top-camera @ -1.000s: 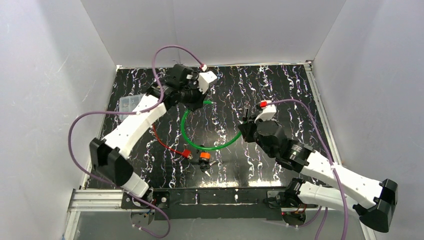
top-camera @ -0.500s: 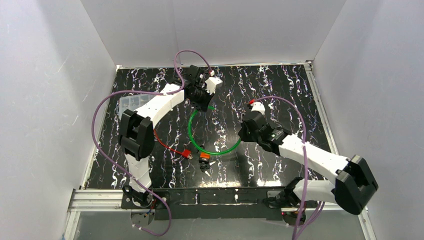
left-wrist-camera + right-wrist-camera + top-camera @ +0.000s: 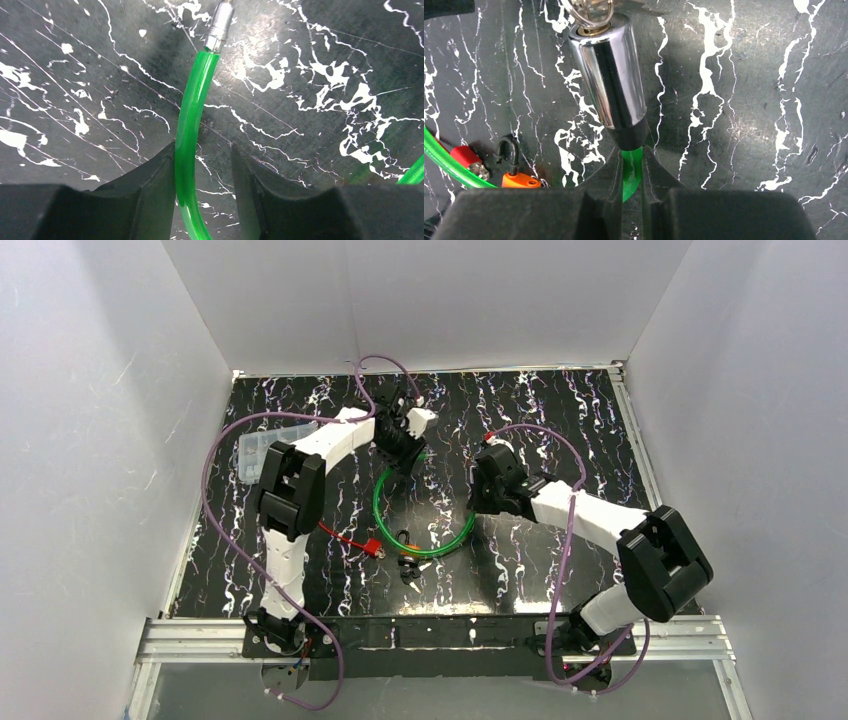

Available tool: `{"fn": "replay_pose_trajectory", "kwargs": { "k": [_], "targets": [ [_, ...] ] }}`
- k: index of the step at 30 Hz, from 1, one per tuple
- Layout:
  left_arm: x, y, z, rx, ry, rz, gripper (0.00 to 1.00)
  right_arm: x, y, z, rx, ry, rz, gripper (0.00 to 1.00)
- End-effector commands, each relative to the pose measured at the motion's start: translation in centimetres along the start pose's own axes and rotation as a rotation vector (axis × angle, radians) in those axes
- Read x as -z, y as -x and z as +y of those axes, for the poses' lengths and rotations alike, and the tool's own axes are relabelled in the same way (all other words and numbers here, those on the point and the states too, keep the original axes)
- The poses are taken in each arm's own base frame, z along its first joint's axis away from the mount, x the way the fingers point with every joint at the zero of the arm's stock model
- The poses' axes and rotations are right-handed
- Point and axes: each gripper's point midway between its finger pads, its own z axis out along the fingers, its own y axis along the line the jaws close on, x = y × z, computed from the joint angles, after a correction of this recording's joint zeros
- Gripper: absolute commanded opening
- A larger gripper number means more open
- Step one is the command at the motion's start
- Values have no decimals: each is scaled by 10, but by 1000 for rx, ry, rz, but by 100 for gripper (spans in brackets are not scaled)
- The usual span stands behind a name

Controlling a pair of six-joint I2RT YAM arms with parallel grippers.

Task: Unlock with the key
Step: Place the lock at the center of the board, then reset both arms

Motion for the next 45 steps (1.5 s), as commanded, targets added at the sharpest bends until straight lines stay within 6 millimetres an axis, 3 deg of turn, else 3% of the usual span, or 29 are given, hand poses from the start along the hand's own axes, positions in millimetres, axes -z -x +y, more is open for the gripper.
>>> {"fn": "replay_pose_trajectory", "kwargs": {
  "k": [1, 3, 6, 8, 10, 13, 16, 18, 21, 25, 29, 32, 33, 34, 40, 45],
  "targets": [
    [13, -3, -5, 24, -37, 0, 45, -4, 14, 8, 30, 39, -8, 19],
    [16, -5, -6, 32, -41, -2, 53, -5, 12, 7, 38, 36, 9, 25],
    [28, -3, -6, 51, -48, -27, 80, -6, 10, 5, 53, 33, 18, 38],
    [42, 3, -5, 67, -55, -63, 97, -6, 11, 5, 65, 34, 13, 59],
    [60, 10, -7, 78, -65, -98, 98, -5, 14, 5, 71, 38, 8, 70],
    [98, 24, -7, 98, -67, -163, 98, 3, 24, 8, 82, 44, -6, 74],
    [148, 42, 1, 155, -37, -273, 98, 28, 41, 15, 108, 70, -54, 76],
    [181, 48, 11, 206, -20, -350, 98, 56, 58, 20, 136, 93, -118, 78],
    [221, 42, 40, 308, 34, -455, 98, 105, 84, 17, 171, 102, -253, 80],
    [243, 7, 89, 497, 122, -514, 98, 152, 121, -24, 64, 24, -420, 82],
    [233, -35, 124, 659, 208, -555, 98, 171, 146, -91, -93, -154, -537, 83],
    [206, -63, 130, 677, 275, -595, 98, 178, 158, -142, -108, -351, -715, 84],
    [208, -62, 134, 655, 315, -640, 98, 180, 159, -156, -113, -395, -760, 84],
    [193, -74, 135, 666, 337, -651, 98, 179, 160, -167, -114, -426, -784, 84],
    [139, -121, 142, 710, 414, -597, 98, 149, 144, -235, -255, -578, -717, 84],
    [115, -147, 140, 690, 479, -640, 98, 122, 142, -257, -208, -598, -739, 84]
  ]
}}
